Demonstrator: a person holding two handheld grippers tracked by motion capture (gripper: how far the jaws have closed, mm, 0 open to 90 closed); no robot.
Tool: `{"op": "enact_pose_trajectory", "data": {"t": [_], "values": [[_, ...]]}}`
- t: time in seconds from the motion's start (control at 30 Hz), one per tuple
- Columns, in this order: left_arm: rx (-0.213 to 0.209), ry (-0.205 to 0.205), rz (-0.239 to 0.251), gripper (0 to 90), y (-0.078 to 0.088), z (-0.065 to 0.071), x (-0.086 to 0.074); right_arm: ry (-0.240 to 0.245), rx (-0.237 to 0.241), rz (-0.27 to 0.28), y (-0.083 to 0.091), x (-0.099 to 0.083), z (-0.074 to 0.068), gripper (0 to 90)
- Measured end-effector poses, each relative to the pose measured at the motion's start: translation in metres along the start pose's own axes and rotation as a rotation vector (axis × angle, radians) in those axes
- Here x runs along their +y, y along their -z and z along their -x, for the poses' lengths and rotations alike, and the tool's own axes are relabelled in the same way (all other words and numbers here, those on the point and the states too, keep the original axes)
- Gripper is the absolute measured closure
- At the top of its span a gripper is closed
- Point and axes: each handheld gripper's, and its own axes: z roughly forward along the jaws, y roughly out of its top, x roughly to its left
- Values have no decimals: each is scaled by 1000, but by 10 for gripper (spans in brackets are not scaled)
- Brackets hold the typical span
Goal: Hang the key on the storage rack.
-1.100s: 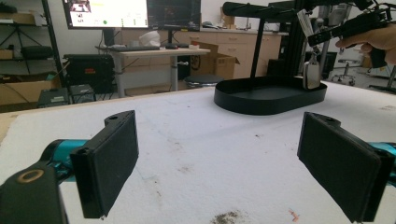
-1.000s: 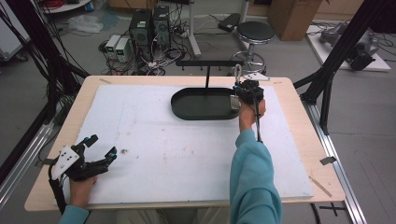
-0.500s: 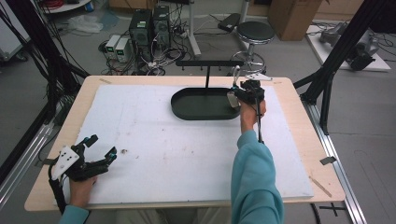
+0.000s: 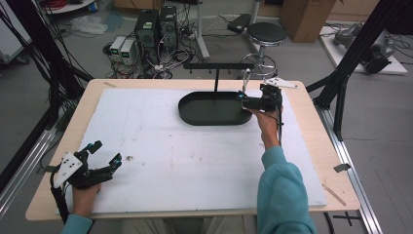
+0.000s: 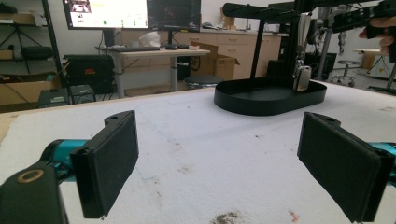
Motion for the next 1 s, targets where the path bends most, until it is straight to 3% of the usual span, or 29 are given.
{"op": "enact_pose_trajectory", "data": {"t": [0.23, 0.47, 0.57, 0.83, 1.0], "values": [[-2, -7, -1, 129, 0, 0, 0, 51, 98, 58, 45, -12, -7, 7], [0, -7, -2, 129, 0, 1, 0, 81, 180, 139, 93, -55, -5, 7], [-2, -16, -2, 129, 1, 1, 0, 114, 177, 141, 107, -76, -3, 7], [0, -19, 2, 130, 1, 2, 0, 147, 163, 173, 132, -125, 0, 7], [0, -22, 6, 129, 1, 2, 0, 133, 167, 219, 138, -147, -1, 7]]}}
